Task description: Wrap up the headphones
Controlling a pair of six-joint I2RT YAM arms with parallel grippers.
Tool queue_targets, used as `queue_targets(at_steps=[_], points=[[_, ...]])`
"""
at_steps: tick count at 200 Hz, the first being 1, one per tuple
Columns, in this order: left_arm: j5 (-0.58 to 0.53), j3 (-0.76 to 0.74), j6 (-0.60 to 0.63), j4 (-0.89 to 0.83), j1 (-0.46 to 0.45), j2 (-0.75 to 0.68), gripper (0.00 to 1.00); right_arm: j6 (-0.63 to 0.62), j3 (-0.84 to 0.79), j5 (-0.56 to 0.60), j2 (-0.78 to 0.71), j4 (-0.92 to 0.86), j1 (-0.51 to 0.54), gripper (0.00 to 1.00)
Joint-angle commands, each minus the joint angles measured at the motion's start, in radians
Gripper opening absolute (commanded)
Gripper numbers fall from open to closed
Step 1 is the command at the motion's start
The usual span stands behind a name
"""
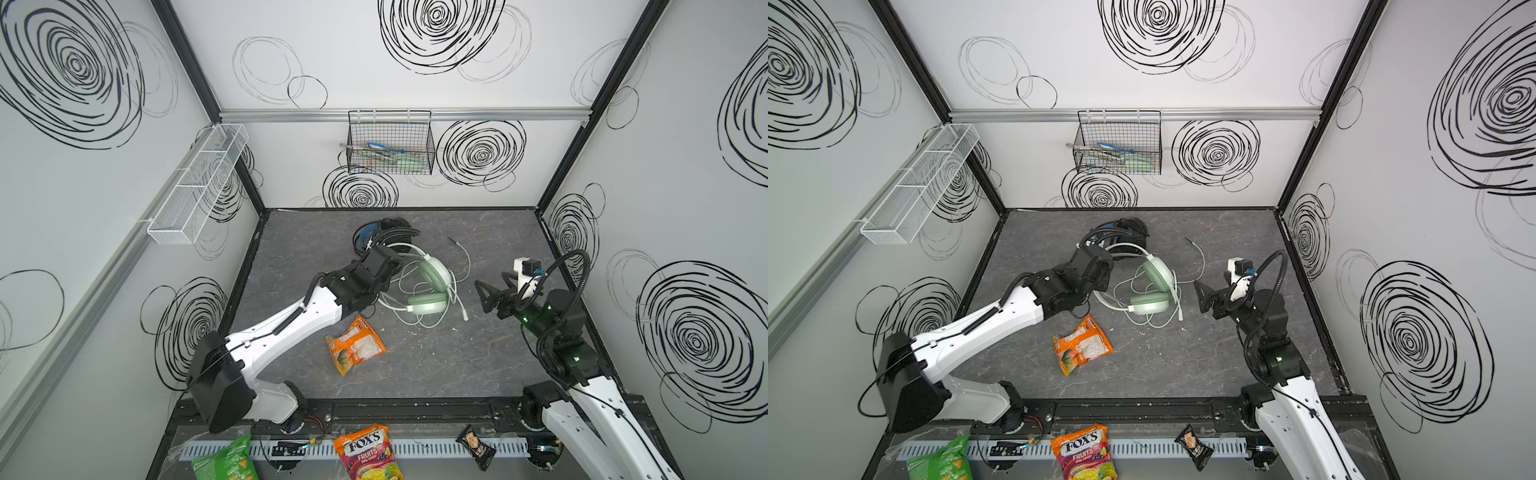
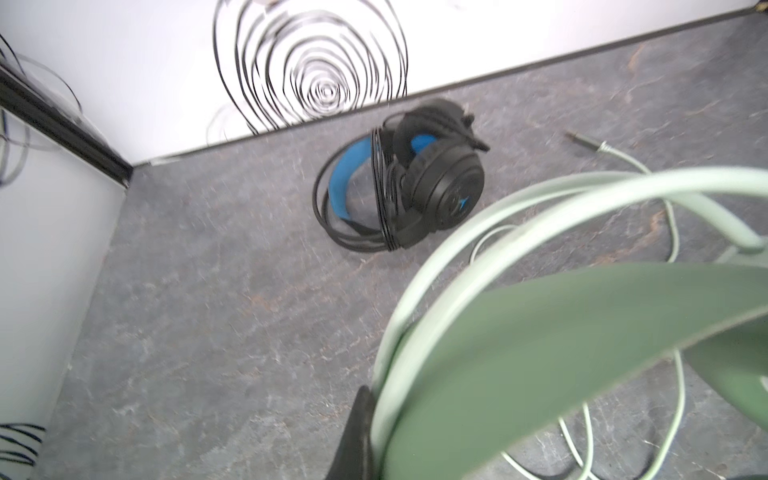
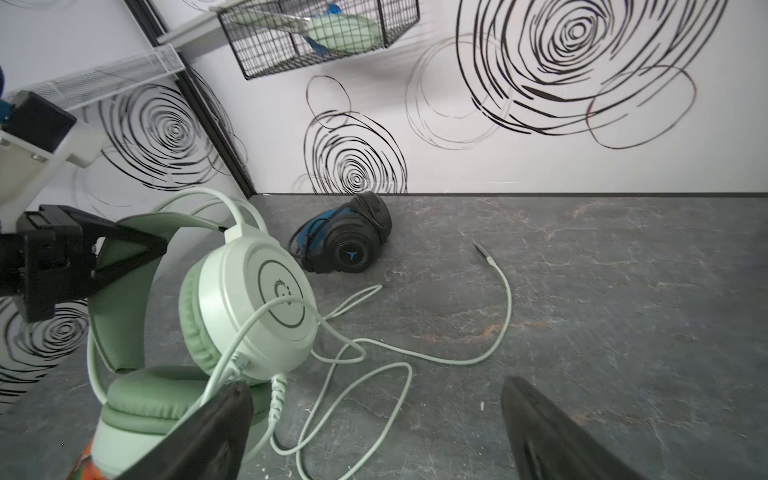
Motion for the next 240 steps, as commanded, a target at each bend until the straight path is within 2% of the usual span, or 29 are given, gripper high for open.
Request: queue_targets(at_steps=[1,56,86,112,147,174,197,226,240], points=[[-0.012,0.049,0.135,0.005,-0.014,-0.09,0.0,0.031,-0.014,-0.145,-0.06,0.18,-0.001,0.97],[0.031,0.082,0.199,-0.003,0.039,-0.281,0.0,0.037,-0.067,-0.331,-0.133,0.371,0.014,0.97],[0.083,0.066,0.262,0.045,0.054,-0.366,0.0,0.053,-0.135,-0.353,-0.116,0.469,0.06,0.97],[0.169,0.073,0.297,0.05,0.054,-0.395,0.0,0.04,-0.182,-0.34,-0.07,0.559,0.134,0.97],[0.243,0.111,0.309,-0.003,0.052,-0.384,0.0,-0.087,-0.169,-0.267,0.034,0.581,0.271,0.97],[0.296,0.128,0.3,-0.02,0.053,-0.378,0.0,-0.119,-0.168,-0.275,0.106,0.611,0.325,0.97],[0.342,0.134,0.29,-0.024,0.052,-0.376,0.0,-0.153,-0.178,-0.213,0.133,0.621,0.369,0.97],[0.389,0.138,0.276,-0.009,0.052,-0.381,0.0,-0.156,-0.164,-0.198,0.207,0.645,0.395,1.0],[0.403,0.143,0.269,-0.008,0.052,-0.383,0.0,-0.161,-0.145,-0.204,0.254,0.642,0.4,0.97]])
